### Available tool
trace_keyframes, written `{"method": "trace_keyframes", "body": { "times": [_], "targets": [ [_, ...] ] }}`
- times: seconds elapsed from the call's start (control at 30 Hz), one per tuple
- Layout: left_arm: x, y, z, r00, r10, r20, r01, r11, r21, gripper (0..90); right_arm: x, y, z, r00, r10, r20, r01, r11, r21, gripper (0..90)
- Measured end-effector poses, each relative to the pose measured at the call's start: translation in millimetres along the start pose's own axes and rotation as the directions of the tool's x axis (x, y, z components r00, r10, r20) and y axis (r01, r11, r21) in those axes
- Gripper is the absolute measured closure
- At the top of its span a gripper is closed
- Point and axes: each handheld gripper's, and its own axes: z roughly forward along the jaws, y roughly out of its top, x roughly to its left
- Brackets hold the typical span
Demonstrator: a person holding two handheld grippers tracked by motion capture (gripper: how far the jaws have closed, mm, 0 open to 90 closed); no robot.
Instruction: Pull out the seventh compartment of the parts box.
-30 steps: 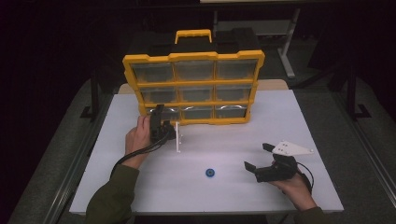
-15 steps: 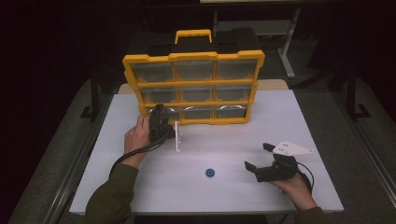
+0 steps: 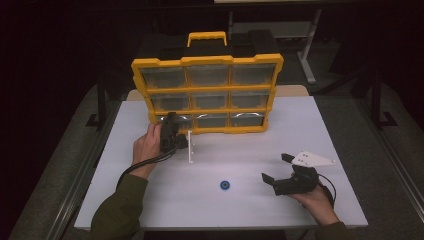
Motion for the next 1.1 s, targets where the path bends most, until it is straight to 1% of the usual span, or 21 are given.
{"method": "trace_keyframes", "body": {
  "times": [0.07, 0.13, 0.2, 0.23, 0.3, 0.4, 0.5, 0.6, 0.67, 0.8, 0.87, 1.0, 1.07, 1.1],
  "targets": [
    [0.3, 0.0, 0.3, 1.0, 0.007, -0.002, -0.007, 1.0, 0.002, 45.3, -0.1, 0.0, 0.0, 1.0, 0.0, 0.0, 0.0, 1.0, -0.001, 0.0],
    [0.7, 0.2, 0.2, 1.0, 0.001, 0.002, -0.001, 1.0, 0.003, 46.5, -0.1, 0.0, 0.0, 1.0, 0.0, -0.001, 0.0, 1.0, -0.001, 0.0],
    [1.0, -0.3, 0.5, 1.0, 0.008, 0.002, -0.008, 1.0, 0.003, 48.4, -0.3, 0.0, 0.0, 1.0, 0.0, 0.0, 0.0, 1.0, -0.001, 0.0],
    [1.2, -0.1, 0.4, 1.0, 0.003, 0.005, -0.003, 1.0, 0.006, 49.1, -0.3, 0.0, 0.1, 1.0, 0.0, 0.0, 0.0, 1.0, -0.001, 0.0],
    [1.1, -0.7, 0.8, 0.9999, 0.014, 0.003, -0.014, 0.9999, 0.007, 51.0, -0.3, 0.0, 0.2, 1.0, 0.0, 0.001, 0.0, 1.0, 0.0, 0.0],
    [-0.2, -0.9, 1.3, 0.9997, 0.022, 0.002, -0.022, 0.9997, 0.01, 51.7, -0.3, 0.0, 0.2, 1.0, 0.001, 0.001, -0.001, 1.0, -0.002, 0.0],
    [-2.2, -1.4, 2.7, 0.9997, 0.022, 0.003, -0.022, 0.9997, 0.003, 52.8, -0.5, 0.0, 0.3, 1.0, 0.001, 0.003, -0.001, 1.0, -0.003, 0.0],
    [-2.7, -1.5, 2.6, 0.9994, 0.035, -0.008, -0.035, 0.9994, 0.007, 54.4, -0.7, 0.0, 0.0, 1.0, 0.003, 0.006, -0.003, 1.0, -0.004, 0.0],
    [-2.8, -1.5, 2.5, 0.9991, 0.037, -0.018, -0.037, 0.9993, 0.005, 56.2, -0.9, 0.1, 0.0, 1.0, 0.003, 0.006, -0.003, 1.0, -0.005, 0.0],
    [-3.1, -1.4, 2.4, 0.9988, 0.042, -0.025, -0.041, 0.9991, 0.007, 57.8, -0.7, 0.1, -0.1, 1.0, 0.003, 0.005, -0.003, 1.0, -0.004, 0.0],
    [-3.8, -1.6, 2.6, 0.9983, 0.048, -0.033, -0.048, 0.9988, 0.005, 58.2, -1.0, 0.1, -0.2, 1.0, 0.003, 0.006, -0.003, 1.0, -0.005, 0.0],
    [-4.9, -1.3, 2.9, 0.998, 0.048, -0.04, -0.049, 0.9988, -0.005, 61.3, -1.1, 0.1, -0.2, 1.0, 0.003, 0.006, -0.002, 1.0, -0.006, 0.0],
    [-5.5, -1.0, 2.7, 0.9975, 0.054, -0.046, -0.054, 0.9985, -0.004, 63.3, -0.9, 0.1, -0.1, 1.0, 0.002, 0.006, -0.002, 1.0, -0.005, 0.0],
    [-5.6, -0.8, 2.5, 0.9968, 0.063, -0.048, -0.063, 0.998, 0.002, 63.4, -0.9, 0.1, -0.1, 1.0, 0.003, 0.006, -0.003, 1.0, -0.005, 0.0]
  ]
}}
